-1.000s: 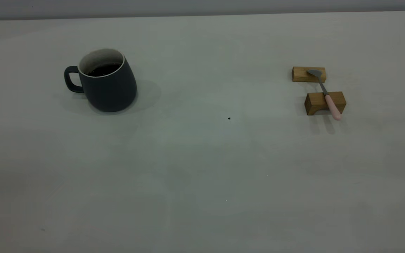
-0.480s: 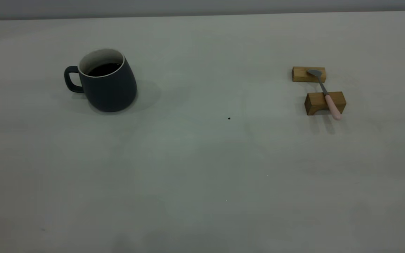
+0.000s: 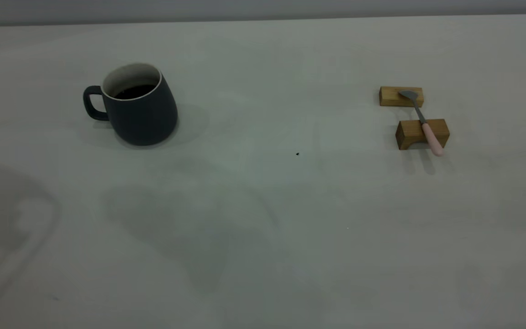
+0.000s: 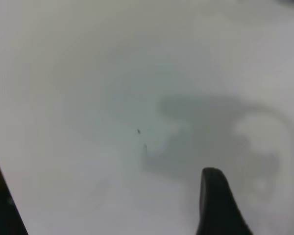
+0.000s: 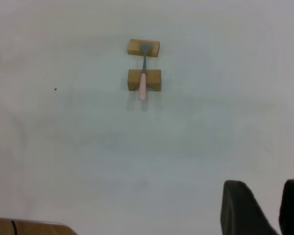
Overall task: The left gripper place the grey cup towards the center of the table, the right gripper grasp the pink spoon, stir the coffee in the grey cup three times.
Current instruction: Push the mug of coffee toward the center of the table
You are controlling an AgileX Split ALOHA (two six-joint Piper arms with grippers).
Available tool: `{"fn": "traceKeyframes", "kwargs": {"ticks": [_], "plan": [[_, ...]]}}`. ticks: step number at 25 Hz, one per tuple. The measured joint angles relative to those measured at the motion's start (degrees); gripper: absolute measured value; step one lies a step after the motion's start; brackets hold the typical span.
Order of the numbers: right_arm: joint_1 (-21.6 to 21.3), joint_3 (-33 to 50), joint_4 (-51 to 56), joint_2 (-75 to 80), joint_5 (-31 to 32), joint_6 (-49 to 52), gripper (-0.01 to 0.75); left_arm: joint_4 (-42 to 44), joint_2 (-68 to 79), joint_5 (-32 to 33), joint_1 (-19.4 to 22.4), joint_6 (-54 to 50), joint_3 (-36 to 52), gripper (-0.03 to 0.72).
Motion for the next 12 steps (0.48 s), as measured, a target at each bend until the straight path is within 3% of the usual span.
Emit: {"fn": "traceKeyframes", "kwargs": {"ticks": [7, 12], "plan": [[0.0, 0.0, 0.0, 0.0, 0.0, 0.0, 0.238, -0.2, 22.8, 0.0, 0.0, 15.0, -15.2, 0.482], [0.0, 0.0, 0.0, 0.0, 0.0, 0.1, 0.238, -4.8, 34.6, 5.5, -1.2, 26.6, -27.0, 0.482]]}}
